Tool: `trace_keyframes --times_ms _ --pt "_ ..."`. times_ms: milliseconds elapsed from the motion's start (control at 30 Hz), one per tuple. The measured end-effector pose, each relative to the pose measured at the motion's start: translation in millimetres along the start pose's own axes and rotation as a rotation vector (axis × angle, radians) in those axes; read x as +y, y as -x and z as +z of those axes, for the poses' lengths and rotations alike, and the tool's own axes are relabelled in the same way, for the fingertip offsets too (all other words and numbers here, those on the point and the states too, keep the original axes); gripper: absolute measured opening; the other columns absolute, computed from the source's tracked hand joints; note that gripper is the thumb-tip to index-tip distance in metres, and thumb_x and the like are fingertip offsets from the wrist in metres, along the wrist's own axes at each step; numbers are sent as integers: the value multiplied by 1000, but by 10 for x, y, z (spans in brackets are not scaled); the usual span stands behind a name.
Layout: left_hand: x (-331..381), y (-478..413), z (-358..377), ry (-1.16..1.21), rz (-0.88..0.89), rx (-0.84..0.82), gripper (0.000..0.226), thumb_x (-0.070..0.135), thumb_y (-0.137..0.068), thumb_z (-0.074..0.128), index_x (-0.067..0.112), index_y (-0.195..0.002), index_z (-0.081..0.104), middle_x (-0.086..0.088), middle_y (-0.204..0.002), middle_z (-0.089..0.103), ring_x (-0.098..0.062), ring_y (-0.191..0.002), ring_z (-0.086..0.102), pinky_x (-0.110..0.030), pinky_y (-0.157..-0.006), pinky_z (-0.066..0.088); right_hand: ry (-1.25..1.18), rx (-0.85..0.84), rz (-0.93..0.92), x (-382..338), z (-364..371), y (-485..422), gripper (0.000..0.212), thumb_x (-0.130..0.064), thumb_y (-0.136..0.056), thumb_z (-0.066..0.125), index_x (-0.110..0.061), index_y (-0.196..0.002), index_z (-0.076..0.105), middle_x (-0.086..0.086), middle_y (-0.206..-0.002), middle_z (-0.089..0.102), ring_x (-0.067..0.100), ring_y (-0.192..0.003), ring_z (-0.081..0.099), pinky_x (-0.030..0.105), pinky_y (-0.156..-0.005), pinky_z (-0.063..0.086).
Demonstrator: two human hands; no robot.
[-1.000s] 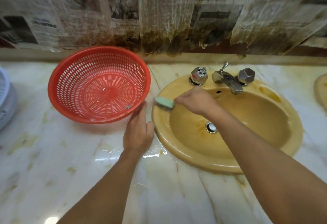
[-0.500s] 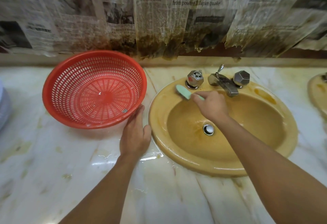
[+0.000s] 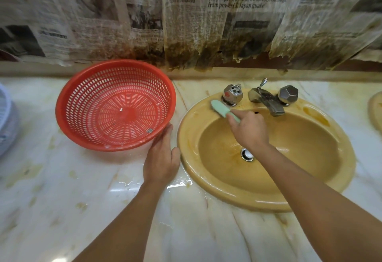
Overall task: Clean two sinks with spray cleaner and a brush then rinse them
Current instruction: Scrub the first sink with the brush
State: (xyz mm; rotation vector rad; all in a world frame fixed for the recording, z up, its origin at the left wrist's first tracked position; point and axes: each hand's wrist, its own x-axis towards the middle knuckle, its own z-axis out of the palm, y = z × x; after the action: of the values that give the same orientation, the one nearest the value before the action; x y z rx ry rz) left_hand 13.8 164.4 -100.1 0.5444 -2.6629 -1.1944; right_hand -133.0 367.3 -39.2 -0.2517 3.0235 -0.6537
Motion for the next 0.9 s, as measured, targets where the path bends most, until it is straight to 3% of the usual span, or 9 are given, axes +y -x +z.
trace_keyframes --times_ms 100,200,267,333,433,567,667,767,900 --pt "-10 -9 2 7 0 2 74 28 -82 35 17 -156 37 4 -162 35 -11 -149 29 -19 -118 17 -143 -211 -65 -197 -22 -1 23 -45 -94 59 -38 -106 77 -1 -79 72 21 -78 62 30 -66 50" --pt "3 0 0 19 -3 14 75 30 -82 34 17 -156 35 2 -162 36 -14 -148 30 -22 -118 18 -137 -189 -30 -302 -85 24 22 -44 -93 59 -36 -101 78 3 -79 71 22 -79 63 30 -67 53" --pt "1 5 -10 32 -5 21 76 36 -82 31 18 -156 35 0 -161 37 -16 -148 31 -24 -119 19 -198 -423 -104 -343 -139 139 23 -37 -93 64 -22 -99 80 -4 -61 63 15 -57 53 22 -52 42" --pt "-12 1 -19 50 -9 24 77 40 -82 28 19 -156 37 1 -160 38 -16 -147 32 -25 -120 20 -254 -579 -83 -378 -179 257 29 -32 -91 68 -4 -95 77 -4 -53 43 11 -45 30 20 -44 26" --pt "-20 1 -21 87 -10 35 71 33 -85 33 19 -155 39 2 -159 40 -15 -147 34 -28 -122 23 -289 -460 35 -373 -241 368 20 -34 -90 68 -19 -86 80 5 -62 46 12 -48 31 26 -50 30" --pt "-18 47 -46 141 1 54 66 24 -88 37 19 -153 43 6 -158 42 -11 -146 34 -31 -123 25 -278 -506 74 -456 -303 585 22 -34 -91 67 -16 -92 80 1 -55 57 21 -44 41 24 -43 27" --pt "8 144 -74 156 -3 63 66 23 -88 37 18 -153 42 5 -158 42 -9 -146 34 -30 -123 25 -280 -465 72 -472 -307 656 26 -33 -91 67 -9 -95 79 -6 -46 40 10 -43 32 25 -44 27" --pt "37 312 -80 153 -37 54 67 24 -87 36 21 -154 40 7 -159 40 -7 -145 35 -23 -119 24 -284 -479 90 -475 -346 744 19 -32 -91 68 -19 -94 81 -7 -51 58 7 -54 48 23 -49 36" --pt "50 606 -49 112 -57 17 71 24 -85 36 25 -156 36 8 -160 38 -9 -146 33 -29 -120 28 -240 -545 83 -389 -437 918 22 -32 -94 63 -17 -99 79 -8 -45 45 4 -34 37 20 -35 27"
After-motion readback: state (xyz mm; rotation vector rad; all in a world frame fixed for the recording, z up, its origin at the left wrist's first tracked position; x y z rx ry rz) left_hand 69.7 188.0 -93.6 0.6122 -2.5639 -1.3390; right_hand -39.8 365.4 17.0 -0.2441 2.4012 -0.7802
